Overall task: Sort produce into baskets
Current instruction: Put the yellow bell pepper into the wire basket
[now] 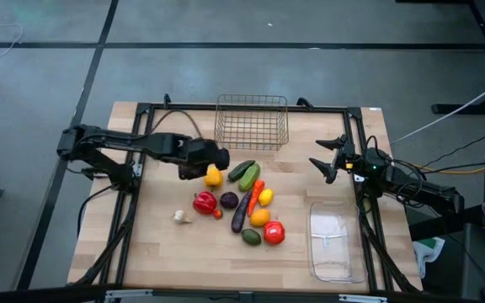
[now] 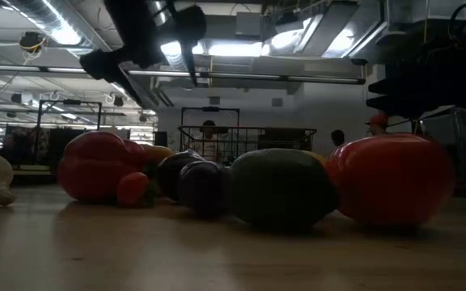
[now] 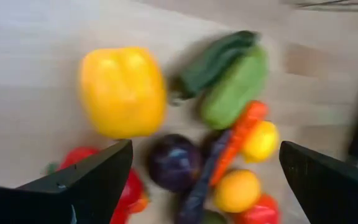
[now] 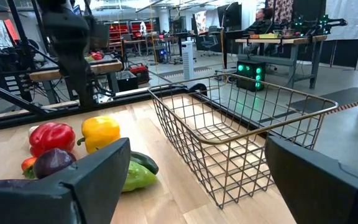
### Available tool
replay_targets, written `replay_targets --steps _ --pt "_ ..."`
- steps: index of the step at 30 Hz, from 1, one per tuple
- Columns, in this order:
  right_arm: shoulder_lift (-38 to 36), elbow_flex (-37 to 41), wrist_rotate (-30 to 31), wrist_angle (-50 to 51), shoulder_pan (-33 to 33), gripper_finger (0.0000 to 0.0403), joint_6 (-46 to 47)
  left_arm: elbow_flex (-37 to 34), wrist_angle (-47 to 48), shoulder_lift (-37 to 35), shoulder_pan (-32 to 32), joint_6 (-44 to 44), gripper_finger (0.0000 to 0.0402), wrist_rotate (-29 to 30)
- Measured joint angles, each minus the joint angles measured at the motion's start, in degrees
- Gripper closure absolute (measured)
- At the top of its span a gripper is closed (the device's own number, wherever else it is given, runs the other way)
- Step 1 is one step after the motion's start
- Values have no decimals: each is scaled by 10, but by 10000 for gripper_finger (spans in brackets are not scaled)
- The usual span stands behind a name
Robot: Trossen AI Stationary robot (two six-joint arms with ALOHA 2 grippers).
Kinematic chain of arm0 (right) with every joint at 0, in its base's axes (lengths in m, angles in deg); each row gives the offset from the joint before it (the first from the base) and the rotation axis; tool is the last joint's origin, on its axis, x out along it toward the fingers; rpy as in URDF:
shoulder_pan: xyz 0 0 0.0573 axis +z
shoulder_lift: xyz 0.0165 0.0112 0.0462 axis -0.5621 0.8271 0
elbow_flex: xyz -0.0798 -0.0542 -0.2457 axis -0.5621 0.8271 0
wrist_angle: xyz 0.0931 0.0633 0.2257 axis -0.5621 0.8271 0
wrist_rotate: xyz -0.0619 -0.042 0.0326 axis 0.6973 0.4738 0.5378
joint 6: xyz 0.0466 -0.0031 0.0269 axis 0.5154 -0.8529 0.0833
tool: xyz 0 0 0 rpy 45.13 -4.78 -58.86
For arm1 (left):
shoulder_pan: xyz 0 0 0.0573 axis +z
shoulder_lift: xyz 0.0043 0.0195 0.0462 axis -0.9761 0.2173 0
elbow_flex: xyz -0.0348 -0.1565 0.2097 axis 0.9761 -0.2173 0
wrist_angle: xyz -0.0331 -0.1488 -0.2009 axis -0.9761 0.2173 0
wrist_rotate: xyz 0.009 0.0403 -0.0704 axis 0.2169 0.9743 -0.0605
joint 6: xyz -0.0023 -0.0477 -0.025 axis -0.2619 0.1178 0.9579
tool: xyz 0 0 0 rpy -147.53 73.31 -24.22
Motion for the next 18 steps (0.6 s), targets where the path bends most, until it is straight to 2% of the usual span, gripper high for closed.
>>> replay_targets --steps 5,10,18 --pt "0 0 0 0 0 33 0 49 63 59 21 2 2 -54" --pt "0 0 0 0 0 33 0 55 104 101 38 -2 2 -102" --pt "0 0 0 0 0 33 0 55 92 139 52 -28 2 -105"
